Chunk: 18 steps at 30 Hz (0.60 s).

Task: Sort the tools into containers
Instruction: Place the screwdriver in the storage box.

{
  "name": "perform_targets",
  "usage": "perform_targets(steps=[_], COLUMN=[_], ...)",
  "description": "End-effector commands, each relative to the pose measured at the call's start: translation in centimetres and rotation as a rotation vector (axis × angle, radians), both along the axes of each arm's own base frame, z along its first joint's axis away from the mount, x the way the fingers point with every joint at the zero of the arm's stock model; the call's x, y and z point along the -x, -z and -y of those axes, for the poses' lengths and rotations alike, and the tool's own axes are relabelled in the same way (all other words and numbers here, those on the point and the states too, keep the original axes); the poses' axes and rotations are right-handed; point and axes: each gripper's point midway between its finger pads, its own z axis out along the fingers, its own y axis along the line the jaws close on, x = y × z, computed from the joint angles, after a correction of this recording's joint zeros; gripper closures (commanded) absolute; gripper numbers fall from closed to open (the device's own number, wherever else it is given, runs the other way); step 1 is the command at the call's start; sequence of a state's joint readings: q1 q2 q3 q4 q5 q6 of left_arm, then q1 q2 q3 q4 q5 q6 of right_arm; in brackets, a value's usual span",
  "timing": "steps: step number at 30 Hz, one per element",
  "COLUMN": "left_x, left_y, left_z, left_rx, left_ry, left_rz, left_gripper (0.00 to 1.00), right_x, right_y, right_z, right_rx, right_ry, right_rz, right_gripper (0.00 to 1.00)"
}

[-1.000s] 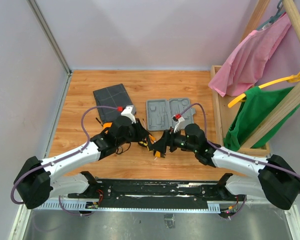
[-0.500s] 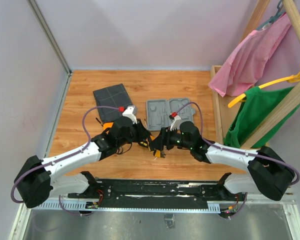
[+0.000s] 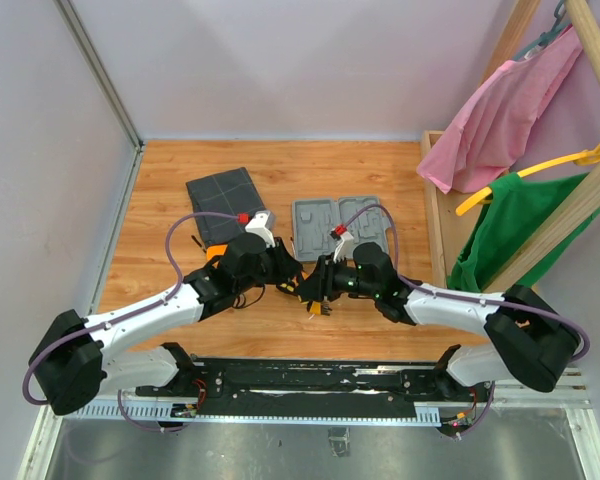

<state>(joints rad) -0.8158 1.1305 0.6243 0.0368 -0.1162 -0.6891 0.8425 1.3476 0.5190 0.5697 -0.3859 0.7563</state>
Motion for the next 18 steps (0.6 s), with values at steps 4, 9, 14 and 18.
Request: perform_targets(steps=[4, 9, 14, 18], left_x=[-0.6, -0.5, -0.5, -0.4], left_y=[-1.8, -2.0, -2.7, -3.8], left_z=[0.7, 0.9, 0.3, -0.6], left_rx=[0.045, 0.044, 0.043, 0.065], left_ry=[-0.012, -0.001, -0.011, -0.041], left_rz=[0.044, 0.051, 0.074, 0.104], left_gripper=[1.0, 0.89, 0.66, 0.51], right_x=[0.2, 0.0, -0.2, -0.4], right_y=[-1.7, -1.4, -1.4, -1.3], right_z=[-1.2, -0.7, -0.3, 0.2], right_rx=[-0.046, -0.025, 0.006, 0.046], right_ry=[-0.032, -0.001, 0.018, 0.03], right_rz=[0.023, 0.01, 0.013, 0.021], right_gripper=[0.75, 0.88, 0.93, 0.96])
